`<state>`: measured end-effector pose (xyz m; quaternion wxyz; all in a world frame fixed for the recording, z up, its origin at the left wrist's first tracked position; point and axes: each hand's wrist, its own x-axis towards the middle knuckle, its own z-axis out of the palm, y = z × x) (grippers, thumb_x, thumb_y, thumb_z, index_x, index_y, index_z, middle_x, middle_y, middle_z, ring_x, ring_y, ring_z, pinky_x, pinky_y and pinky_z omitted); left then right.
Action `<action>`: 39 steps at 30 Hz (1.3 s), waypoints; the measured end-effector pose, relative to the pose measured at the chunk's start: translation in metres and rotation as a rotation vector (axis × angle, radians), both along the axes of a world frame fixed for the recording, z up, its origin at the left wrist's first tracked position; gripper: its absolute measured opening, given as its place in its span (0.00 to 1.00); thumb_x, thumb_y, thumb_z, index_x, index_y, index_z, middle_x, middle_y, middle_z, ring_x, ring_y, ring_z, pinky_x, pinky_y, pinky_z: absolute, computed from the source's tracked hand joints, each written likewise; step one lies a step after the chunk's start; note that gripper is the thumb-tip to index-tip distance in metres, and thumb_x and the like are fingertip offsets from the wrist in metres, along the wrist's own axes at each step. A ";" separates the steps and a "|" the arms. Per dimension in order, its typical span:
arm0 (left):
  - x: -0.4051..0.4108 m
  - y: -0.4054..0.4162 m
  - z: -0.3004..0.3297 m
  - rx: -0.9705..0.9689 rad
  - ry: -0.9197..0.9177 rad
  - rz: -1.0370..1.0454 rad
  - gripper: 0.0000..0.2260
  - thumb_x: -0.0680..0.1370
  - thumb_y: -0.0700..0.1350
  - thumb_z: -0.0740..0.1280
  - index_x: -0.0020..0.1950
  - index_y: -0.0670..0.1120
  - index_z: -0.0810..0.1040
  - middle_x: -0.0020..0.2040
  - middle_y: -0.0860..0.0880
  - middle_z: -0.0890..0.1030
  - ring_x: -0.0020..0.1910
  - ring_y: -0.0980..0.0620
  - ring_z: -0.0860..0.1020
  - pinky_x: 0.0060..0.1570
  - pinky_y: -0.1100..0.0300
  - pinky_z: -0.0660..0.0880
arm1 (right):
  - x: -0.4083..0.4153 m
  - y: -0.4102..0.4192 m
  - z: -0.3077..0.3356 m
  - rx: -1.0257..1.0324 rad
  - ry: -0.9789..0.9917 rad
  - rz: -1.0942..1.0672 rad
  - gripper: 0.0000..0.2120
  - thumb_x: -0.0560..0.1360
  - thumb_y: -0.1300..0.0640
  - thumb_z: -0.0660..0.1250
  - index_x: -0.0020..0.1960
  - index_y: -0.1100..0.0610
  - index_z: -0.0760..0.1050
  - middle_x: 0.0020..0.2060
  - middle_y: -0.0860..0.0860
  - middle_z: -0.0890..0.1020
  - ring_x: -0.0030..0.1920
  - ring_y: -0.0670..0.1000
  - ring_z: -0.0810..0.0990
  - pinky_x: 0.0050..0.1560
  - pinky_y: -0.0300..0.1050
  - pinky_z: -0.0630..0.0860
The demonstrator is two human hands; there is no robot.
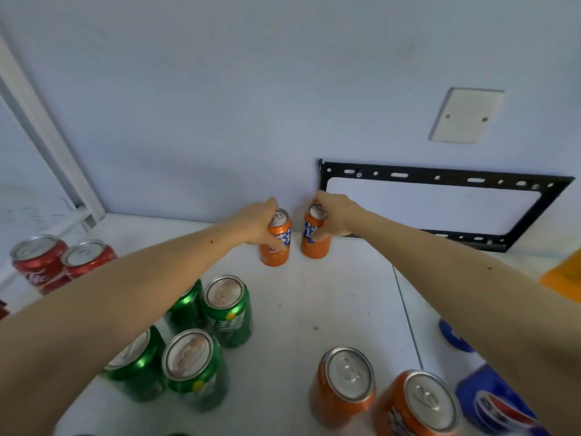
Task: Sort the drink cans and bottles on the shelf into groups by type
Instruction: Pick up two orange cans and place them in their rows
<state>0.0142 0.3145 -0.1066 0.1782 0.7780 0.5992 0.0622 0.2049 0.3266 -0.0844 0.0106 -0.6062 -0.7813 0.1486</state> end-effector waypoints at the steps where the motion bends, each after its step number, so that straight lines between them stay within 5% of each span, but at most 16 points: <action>1: 0.003 -0.005 0.003 -0.004 0.000 -0.012 0.33 0.65 0.49 0.80 0.62 0.42 0.67 0.60 0.43 0.77 0.55 0.43 0.77 0.50 0.51 0.77 | 0.009 -0.009 0.004 -0.004 0.005 -0.026 0.35 0.64 0.52 0.79 0.65 0.55 0.67 0.62 0.56 0.75 0.60 0.58 0.75 0.56 0.51 0.76; 12: 0.064 -0.083 0.030 -0.046 -0.068 -0.218 0.34 0.66 0.45 0.79 0.66 0.44 0.66 0.64 0.43 0.75 0.59 0.44 0.76 0.54 0.47 0.78 | 0.071 -0.138 0.026 -0.046 -0.050 -0.244 0.34 0.66 0.55 0.78 0.67 0.54 0.67 0.63 0.54 0.75 0.63 0.57 0.74 0.57 0.50 0.74; 16: 0.080 -0.106 0.015 -0.066 -0.069 -0.267 0.34 0.66 0.44 0.80 0.66 0.45 0.66 0.64 0.43 0.75 0.60 0.44 0.76 0.50 0.54 0.76 | 0.073 -0.167 0.014 -0.050 -0.061 -0.250 0.36 0.65 0.56 0.79 0.68 0.54 0.67 0.64 0.54 0.75 0.64 0.56 0.73 0.58 0.49 0.74; 30: 0.099 -0.126 -0.005 -0.063 0.042 -0.286 0.36 0.68 0.47 0.78 0.71 0.47 0.64 0.66 0.42 0.71 0.62 0.41 0.74 0.57 0.50 0.76 | 0.085 -0.192 0.001 -0.107 -0.070 -0.245 0.36 0.67 0.62 0.76 0.70 0.55 0.63 0.67 0.56 0.72 0.66 0.58 0.72 0.61 0.50 0.74; 39: 0.079 -0.152 0.044 -0.011 0.053 -0.226 0.35 0.74 0.50 0.73 0.76 0.45 0.60 0.71 0.43 0.71 0.66 0.45 0.72 0.62 0.52 0.70 | 0.075 -0.206 0.041 0.016 -0.141 -0.172 0.37 0.67 0.58 0.77 0.72 0.56 0.64 0.67 0.55 0.72 0.66 0.57 0.72 0.61 0.50 0.73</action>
